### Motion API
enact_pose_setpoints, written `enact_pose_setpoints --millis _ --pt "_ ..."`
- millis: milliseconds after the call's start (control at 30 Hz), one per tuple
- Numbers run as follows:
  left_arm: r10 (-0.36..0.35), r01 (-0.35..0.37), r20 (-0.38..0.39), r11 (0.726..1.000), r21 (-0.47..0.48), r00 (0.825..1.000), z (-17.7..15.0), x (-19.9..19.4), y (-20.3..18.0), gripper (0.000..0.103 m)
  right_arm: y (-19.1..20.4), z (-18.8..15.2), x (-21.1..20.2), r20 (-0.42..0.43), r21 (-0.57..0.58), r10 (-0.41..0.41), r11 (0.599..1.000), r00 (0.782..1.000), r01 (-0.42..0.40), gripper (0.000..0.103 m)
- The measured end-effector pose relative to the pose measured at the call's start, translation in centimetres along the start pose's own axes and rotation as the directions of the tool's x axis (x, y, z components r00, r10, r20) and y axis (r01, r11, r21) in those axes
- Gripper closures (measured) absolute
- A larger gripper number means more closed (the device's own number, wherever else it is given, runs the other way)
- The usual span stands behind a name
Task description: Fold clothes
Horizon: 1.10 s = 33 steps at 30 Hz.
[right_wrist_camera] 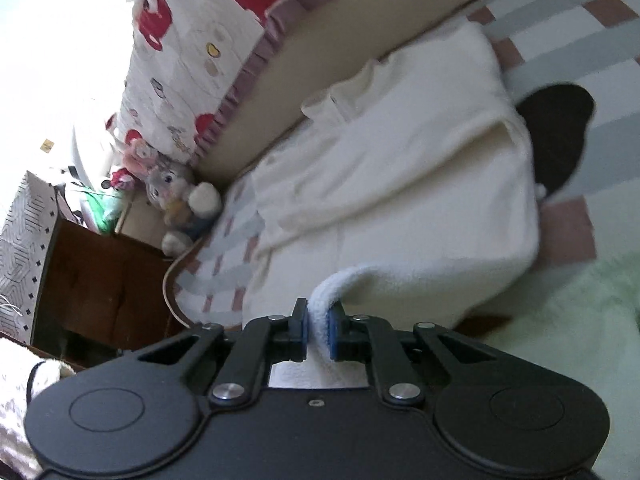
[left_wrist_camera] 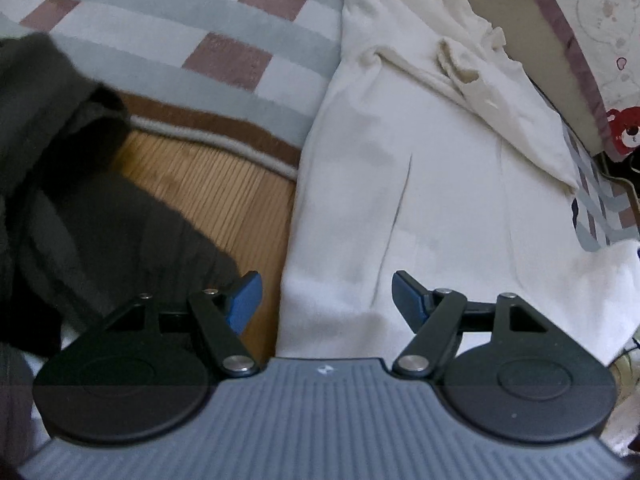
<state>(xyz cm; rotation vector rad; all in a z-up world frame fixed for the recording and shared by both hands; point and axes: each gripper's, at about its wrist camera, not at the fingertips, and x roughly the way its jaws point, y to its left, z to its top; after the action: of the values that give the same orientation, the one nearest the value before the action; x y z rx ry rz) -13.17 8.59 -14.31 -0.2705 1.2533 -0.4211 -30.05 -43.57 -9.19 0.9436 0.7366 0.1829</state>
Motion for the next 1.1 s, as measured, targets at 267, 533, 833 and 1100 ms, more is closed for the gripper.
enact_pose_setpoints --millis 267,533,833,1100 --pt "-0.089 0.071 -0.096 0.982 -0.176 0.991 -1.4 1.7 1.4 0.028 -1.3 0.6 0.6 -0.014 0.031 0.030 0.999 0.999 -0.030 0.091" --pt "-0.023 0.016 -0.176 0.999 -0.041 0.984 -1.8 3.3 -2.2 0.052 -0.8 -0.2 0.0 -0.031 -0.058 -0.014 0.998 0.999 0.012 0.090" --pt "0.077 -0.115 0.115 0.920 0.375 0.990 5.2 -1.5 -12.2 0.087 0.8 3.4 -0.5 0.023 -0.147 -0.028 0.989 0.999 0.031 0.091" --pt "0.148 -0.332 0.395 0.828 0.452 0.907 21.6 6.4 -16.2 0.074 -1.3 16.3 4.0 0.282 -0.143 -0.212 0.955 0.936 0.260 0.086"
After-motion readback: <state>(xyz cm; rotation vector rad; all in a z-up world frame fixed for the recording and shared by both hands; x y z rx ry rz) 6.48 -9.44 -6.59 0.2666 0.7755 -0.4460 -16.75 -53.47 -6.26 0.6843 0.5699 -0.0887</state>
